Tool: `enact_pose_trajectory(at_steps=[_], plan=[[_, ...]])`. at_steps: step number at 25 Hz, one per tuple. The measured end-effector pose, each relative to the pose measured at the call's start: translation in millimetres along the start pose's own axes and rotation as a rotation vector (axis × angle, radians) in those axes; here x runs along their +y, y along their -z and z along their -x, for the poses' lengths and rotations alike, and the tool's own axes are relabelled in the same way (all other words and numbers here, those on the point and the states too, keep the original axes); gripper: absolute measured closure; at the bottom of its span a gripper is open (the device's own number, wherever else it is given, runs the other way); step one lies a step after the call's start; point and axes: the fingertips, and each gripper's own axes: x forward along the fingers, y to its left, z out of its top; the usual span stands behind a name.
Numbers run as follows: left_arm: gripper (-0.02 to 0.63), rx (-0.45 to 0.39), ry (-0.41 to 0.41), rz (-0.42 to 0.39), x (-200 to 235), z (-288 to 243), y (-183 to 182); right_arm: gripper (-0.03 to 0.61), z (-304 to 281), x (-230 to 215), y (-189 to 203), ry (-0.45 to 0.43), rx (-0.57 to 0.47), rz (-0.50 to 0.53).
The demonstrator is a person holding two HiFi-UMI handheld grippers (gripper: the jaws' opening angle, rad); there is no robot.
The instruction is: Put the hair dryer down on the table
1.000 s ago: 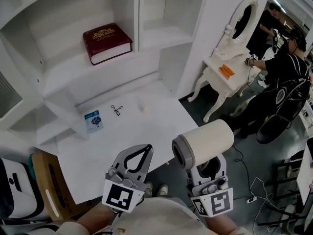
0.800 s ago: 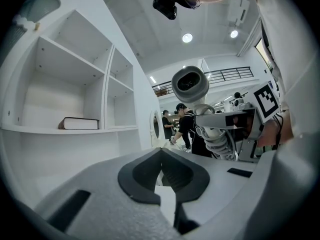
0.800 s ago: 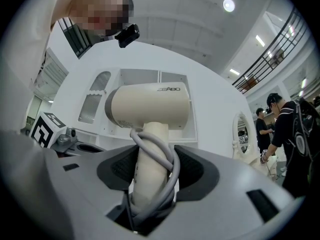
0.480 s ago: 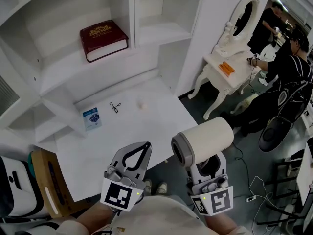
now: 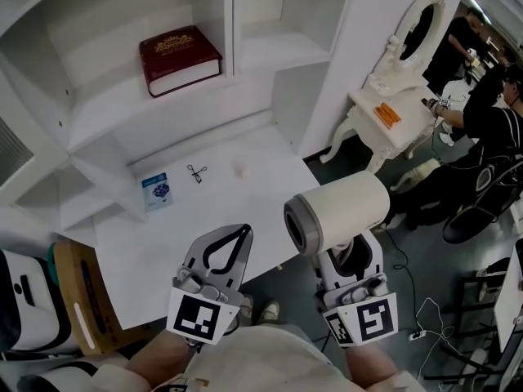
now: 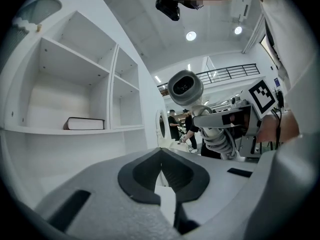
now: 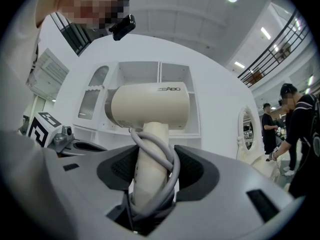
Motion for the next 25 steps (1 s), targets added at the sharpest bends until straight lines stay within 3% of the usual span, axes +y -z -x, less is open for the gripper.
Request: enact_pose_trajectory(at_steps=[5, 12, 18, 25], plan=[[0.6, 0.019, -0.041, -0.038, 17.1, -15.1, 11.3, 0.367, -42.1, -5.2, 10.8, -0.039, 0.05, 0.006], [0.6, 0.067, -0.07, 0.04, 49.5, -42.9, 48.2, 0.367, -109.4, -4.9, 55.6, -0.107, 0.146, -0.016], [0.6, 0.124, -0.123, 0.077, 98.2, -69.4, 96.5, 0.367, -165.5, -8.4, 135.9, -0.107, 0.27, -0.072], [0.6, 0.255, -0.121, 0.172, 130.1, -106.4, 186.9, 0.367, -202.8, -14.0, 235.5, -0.119, 0.432, -0.081]])
